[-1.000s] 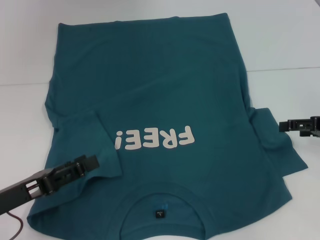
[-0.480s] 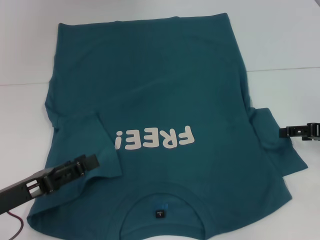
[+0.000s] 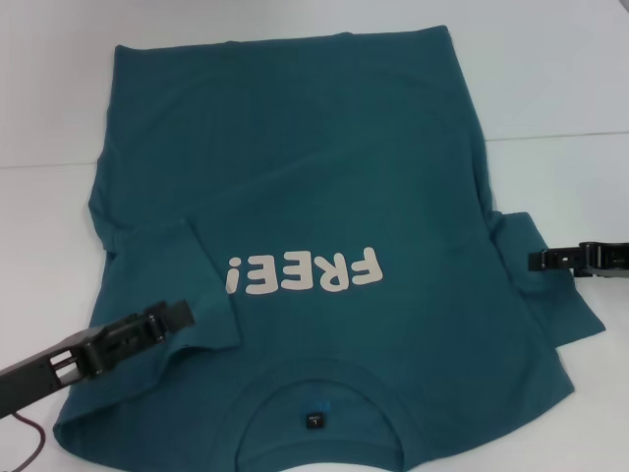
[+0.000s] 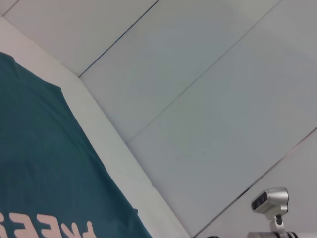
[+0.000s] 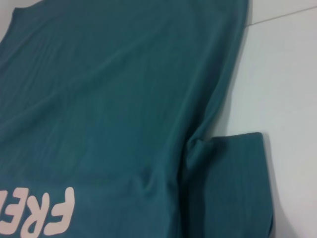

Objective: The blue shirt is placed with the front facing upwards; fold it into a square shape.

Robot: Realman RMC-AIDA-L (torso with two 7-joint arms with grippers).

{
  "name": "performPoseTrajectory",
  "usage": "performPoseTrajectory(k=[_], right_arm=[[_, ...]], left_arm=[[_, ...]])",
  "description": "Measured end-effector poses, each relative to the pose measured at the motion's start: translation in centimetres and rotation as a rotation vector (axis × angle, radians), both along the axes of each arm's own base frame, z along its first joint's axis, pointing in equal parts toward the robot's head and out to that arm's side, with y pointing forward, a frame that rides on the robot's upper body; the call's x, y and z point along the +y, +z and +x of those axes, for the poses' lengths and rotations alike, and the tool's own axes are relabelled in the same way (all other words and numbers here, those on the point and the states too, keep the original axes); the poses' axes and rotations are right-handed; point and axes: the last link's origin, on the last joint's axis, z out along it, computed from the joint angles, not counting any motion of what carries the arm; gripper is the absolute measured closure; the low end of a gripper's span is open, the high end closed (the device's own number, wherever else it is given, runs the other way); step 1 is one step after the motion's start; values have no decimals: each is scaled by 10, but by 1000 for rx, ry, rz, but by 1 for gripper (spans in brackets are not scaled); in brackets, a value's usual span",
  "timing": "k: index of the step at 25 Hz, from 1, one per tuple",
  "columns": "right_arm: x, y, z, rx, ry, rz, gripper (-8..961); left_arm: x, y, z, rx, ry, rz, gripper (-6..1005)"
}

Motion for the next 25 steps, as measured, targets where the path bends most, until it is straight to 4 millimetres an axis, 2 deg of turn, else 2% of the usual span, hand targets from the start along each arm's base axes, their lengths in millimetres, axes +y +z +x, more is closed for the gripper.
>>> performPoseTrajectory(k=[17, 25], right_arm=[[4, -9, -1, -9, -6, 17, 43], [8, -17, -9, -9, 12, 4, 47]], left_arm=[[1, 1, 1, -12, 0, 13, 176], [0, 0, 1, -18, 2, 9, 176]])
